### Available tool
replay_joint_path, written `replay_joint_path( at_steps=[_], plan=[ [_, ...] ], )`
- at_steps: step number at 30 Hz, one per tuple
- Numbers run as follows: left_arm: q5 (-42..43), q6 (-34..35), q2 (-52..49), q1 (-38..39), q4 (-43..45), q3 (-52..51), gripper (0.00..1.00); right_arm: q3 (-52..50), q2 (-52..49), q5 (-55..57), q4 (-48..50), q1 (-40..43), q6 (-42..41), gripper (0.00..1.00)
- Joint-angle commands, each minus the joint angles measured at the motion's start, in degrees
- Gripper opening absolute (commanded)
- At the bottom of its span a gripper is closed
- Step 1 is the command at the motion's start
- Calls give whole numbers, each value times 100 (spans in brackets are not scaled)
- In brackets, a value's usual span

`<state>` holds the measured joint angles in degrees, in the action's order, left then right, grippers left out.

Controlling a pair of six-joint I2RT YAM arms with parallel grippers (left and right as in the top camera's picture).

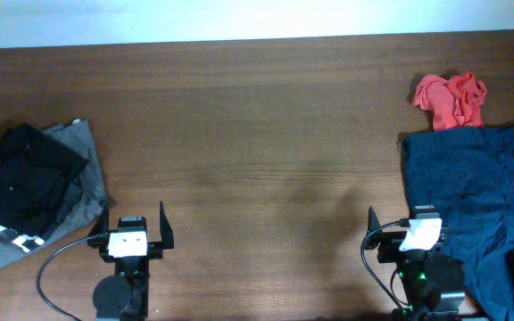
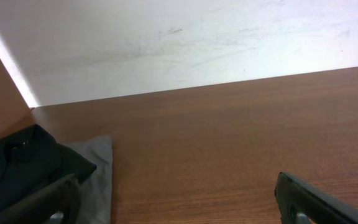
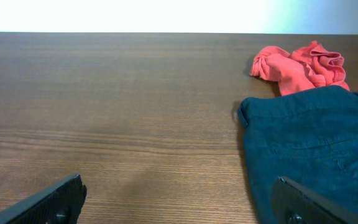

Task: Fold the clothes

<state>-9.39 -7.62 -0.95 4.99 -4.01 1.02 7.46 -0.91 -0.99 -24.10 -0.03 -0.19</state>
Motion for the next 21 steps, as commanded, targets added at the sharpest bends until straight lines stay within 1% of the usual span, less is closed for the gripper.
replay_joint_path(
  at_steps=[1,21],
  plan=[
    [61,48,55,-28,28,-52,99,-46,50,-9,11,37,-24,99],
    [63,48,55,-28,17,-50,99,-46,50,-15,35,37,-26,99]
  ],
)
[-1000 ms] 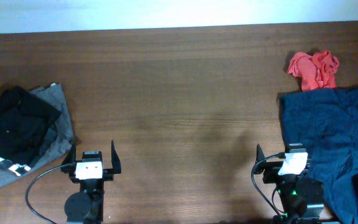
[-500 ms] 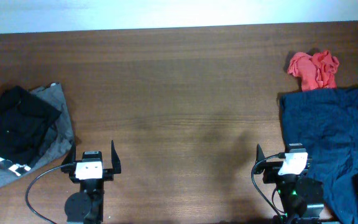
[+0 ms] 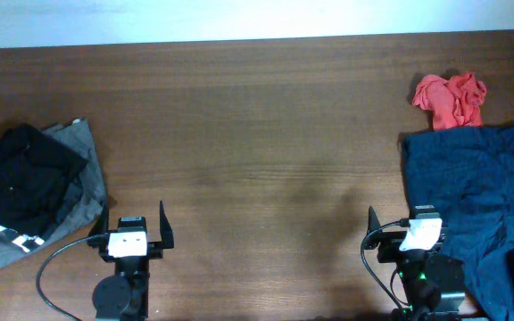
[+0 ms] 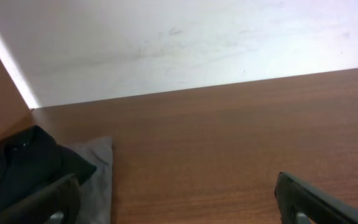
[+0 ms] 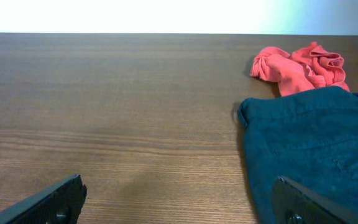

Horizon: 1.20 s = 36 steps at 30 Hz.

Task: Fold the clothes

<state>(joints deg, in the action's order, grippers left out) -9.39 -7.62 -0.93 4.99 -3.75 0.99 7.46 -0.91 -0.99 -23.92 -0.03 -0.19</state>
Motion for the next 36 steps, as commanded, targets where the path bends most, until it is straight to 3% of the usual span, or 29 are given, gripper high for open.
replay_joint_path(
  at_steps=[1,6,14,19,25,36],
  plan=[
    [66,50,52,-28,-11,-48,99,-46,50,-15,15,37,-26,99],
    [815,50,52,-28,-59,-46,99,-46,50,-223,66,39,-175,99],
    [2503,76,48,-28,9,44,99,-20,48,-1543,1344,37,-2037,99],
    [2522,243,-181,-28,7,638,99,468,-81,-1600,1733,39,-2133,99],
    [1832,236,-1491,-28,-420,2070,99,1707,-1316,-1596,584,44,-1934,99],
    [1858,221,-5803,-28,-3574,6081,99,5147,-5595,-1552,-2149,44,-1001,99]
  ],
)
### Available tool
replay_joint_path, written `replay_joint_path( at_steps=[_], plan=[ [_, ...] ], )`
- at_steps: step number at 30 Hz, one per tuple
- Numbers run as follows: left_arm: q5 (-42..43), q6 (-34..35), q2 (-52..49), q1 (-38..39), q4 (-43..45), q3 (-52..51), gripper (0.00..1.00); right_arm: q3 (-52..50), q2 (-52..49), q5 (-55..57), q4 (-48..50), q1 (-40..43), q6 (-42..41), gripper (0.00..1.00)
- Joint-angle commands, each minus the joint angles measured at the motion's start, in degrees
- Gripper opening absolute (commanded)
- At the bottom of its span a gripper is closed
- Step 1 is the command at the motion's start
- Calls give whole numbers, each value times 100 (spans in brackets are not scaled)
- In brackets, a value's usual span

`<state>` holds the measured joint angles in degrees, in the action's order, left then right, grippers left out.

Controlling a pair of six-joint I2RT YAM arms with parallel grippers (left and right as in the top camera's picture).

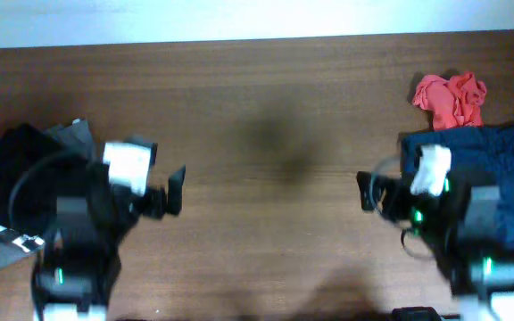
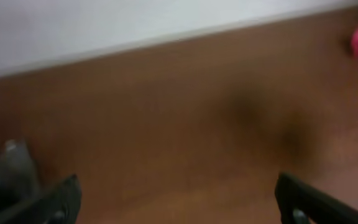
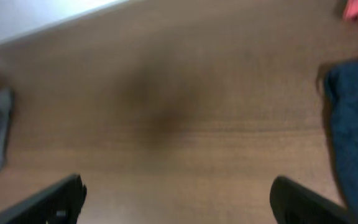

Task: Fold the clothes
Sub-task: 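Grasp the navy shorts with the right gripper and drag them toward center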

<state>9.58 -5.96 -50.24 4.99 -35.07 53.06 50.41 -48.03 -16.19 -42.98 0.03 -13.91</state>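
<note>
A dark blue garment (image 1: 511, 152) lies crumpled at the table's right edge, with a small red garment (image 1: 451, 96) just beyond it. At the left edge a black garment (image 1: 3, 183) rests on a grey one (image 1: 80, 134). My left gripper (image 1: 162, 194) is raised beside the black pile, open and empty, and the left wrist view shows bare wood between its fingers (image 2: 58, 199). My right gripper (image 1: 373, 193) is raised at the blue garment's left edge, open and empty, with the blue cloth (image 3: 356, 118) to its right. Both wrist views are blurred.
The brown wooden table (image 1: 266, 107) runs to a white wall at the back. Between the two piles lies bare wood. A cable (image 1: 25, 183) loops from the left arm over the black pile.
Both arms have risen from their places at the table's front edge and moved farther in. Each wrist camera now looks down on the middle of the table. Both grippers stay open.
At the two earlier moments both arms sat low at the front edge, grippers open, with the clothes lying in their piles. Now both arms are up over the table, the left by the black pile and the right by the blue garment. No garment has moved.
</note>
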Motion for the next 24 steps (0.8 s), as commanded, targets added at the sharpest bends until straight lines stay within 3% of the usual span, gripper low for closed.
replay_joint_path(
  at_steps=[1,6,8,15,24],
  plan=[
    [-39,55,-1200,-28,-719,1207,99,1110,-1220,-238,-337,35,308,99],
    [-42,52,-2546,-28,-1843,2616,99,2074,-2658,-319,-643,168,116,99],
    [-44,-2,-2835,-28,-2081,2903,99,2435,-3167,50,-717,372,-330,90],
    [466,81,-3023,-28,-2090,2994,99,3477,-5016,966,-680,1237,-684,86],
    [479,79,-3021,-28,-2076,2994,99,3515,-6983,1043,-219,1659,-673,73]
  ],
)
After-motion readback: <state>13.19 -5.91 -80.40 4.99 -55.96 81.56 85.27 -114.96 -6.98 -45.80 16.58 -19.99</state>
